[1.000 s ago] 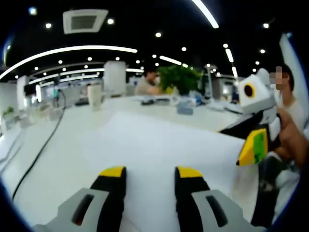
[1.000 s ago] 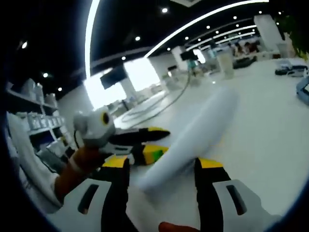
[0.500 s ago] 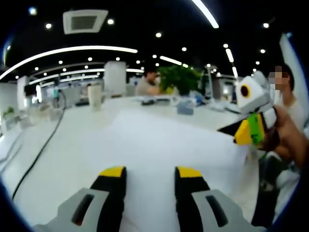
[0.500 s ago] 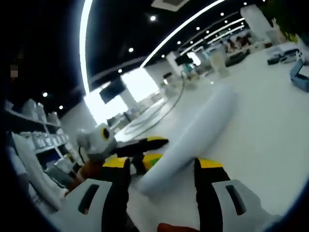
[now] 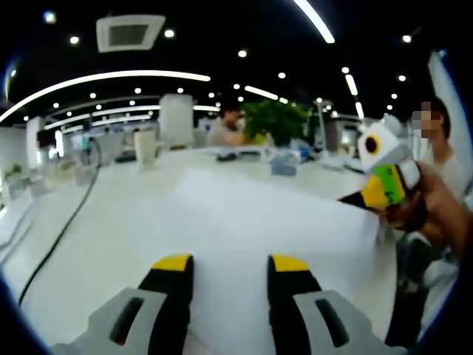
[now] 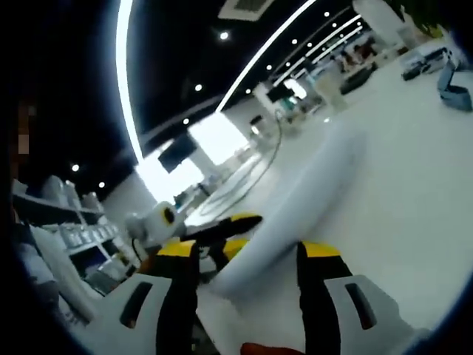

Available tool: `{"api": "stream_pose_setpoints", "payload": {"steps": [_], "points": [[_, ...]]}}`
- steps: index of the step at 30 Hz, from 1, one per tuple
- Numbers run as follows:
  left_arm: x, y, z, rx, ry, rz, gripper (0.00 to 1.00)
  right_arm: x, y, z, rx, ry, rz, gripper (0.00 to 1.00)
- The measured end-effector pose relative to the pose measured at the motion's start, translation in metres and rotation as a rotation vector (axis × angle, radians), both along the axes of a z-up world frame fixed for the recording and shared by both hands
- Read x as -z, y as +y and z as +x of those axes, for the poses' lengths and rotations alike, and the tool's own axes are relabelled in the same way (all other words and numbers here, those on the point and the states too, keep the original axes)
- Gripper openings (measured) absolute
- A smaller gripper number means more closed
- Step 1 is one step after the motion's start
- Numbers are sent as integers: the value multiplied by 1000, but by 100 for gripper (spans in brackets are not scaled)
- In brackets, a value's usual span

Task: Pick up the paper insert the paper into the punch align the paper edges press the punch to punch holes

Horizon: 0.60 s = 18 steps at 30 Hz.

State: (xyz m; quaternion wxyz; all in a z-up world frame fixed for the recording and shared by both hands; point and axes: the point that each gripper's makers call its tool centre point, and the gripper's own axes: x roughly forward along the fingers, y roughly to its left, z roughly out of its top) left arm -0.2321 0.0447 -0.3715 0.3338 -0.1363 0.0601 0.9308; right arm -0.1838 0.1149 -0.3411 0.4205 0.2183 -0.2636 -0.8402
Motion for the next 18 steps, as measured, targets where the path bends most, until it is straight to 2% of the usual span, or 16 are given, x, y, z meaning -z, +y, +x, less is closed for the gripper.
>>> {"api": "stream_pose_setpoints", "payload": {"steps": [3,5,7,8,10,12,14,18], "points": [[0,0,0,0,0,0,41,2,5,-3,18,6,34,55],[0,0,0,-1,0,0,41,7,18,-9,66,32,115,55],[0,0,0,-1,1,0,41,8,19,-9,69,35,145,55],[0,0,0,-1,1,0,41,11,20,-9,70,56,195,55],[0,0,-1,-3,1,-1,41,11,18,-7,64,67,222,55],[0,0,-1,-2,2,-1,41,11,11,-5,55,71,216,55],[0,0,-1,-2,1,0,41,10,1,0,18,44,167,55],[0,0,-1,-2,2,-1,41,4,-19,6,-24,-25,7,55]]}}
